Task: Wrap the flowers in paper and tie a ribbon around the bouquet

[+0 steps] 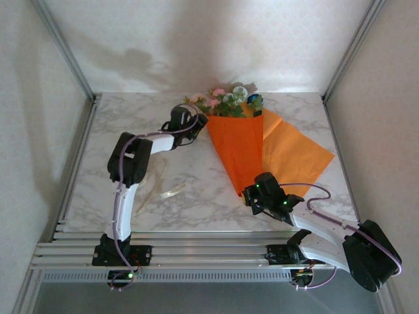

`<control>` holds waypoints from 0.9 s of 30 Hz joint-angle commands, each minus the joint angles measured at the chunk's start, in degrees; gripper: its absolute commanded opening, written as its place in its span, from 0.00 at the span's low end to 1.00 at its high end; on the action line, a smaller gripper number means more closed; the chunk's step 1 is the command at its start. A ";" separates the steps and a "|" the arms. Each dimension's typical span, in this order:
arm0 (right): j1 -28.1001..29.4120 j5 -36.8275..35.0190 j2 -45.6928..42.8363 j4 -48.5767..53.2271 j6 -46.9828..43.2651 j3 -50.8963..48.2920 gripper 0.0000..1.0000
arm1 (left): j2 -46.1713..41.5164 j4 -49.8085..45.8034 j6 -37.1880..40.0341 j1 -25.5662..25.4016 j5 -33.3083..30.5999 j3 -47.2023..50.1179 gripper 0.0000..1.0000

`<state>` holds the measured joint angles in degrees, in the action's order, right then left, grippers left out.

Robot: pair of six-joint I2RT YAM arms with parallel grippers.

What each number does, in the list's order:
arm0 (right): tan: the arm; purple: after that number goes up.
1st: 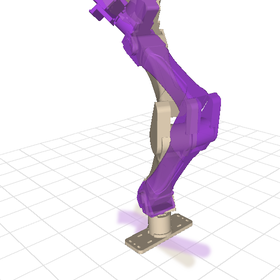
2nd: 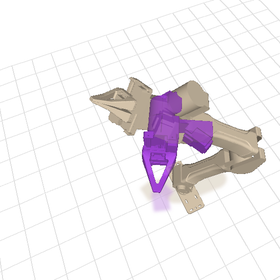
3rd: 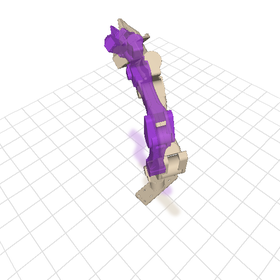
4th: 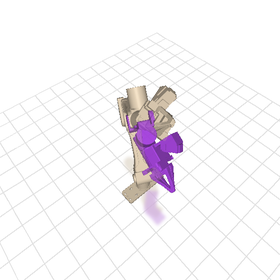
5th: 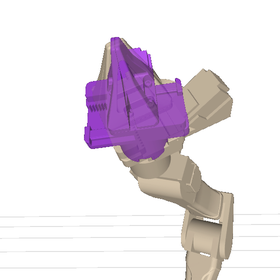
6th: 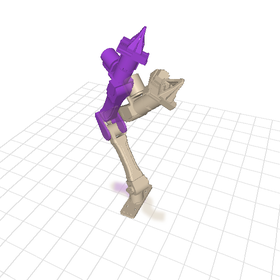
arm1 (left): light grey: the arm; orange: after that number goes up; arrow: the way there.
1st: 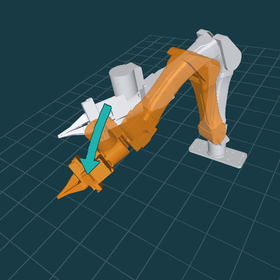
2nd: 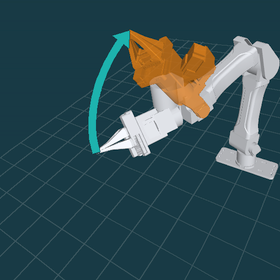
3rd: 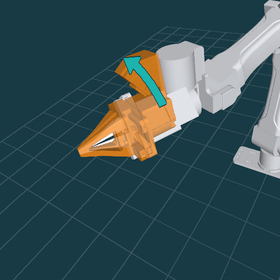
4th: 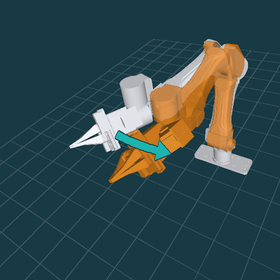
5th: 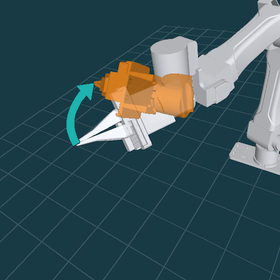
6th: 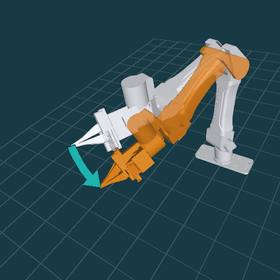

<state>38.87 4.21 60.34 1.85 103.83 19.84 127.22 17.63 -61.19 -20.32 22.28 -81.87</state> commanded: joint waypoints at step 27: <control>-0.11 -0.96 -2.59 2.64 -1.09 0.23 0.00 | -22.58 -2.01 -9.65 -28.20 -2.44 28.84 0.57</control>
<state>38.87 4.14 58.59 3.90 103.09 19.81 107.70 21.85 -72.47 -47.99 23.90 -52.86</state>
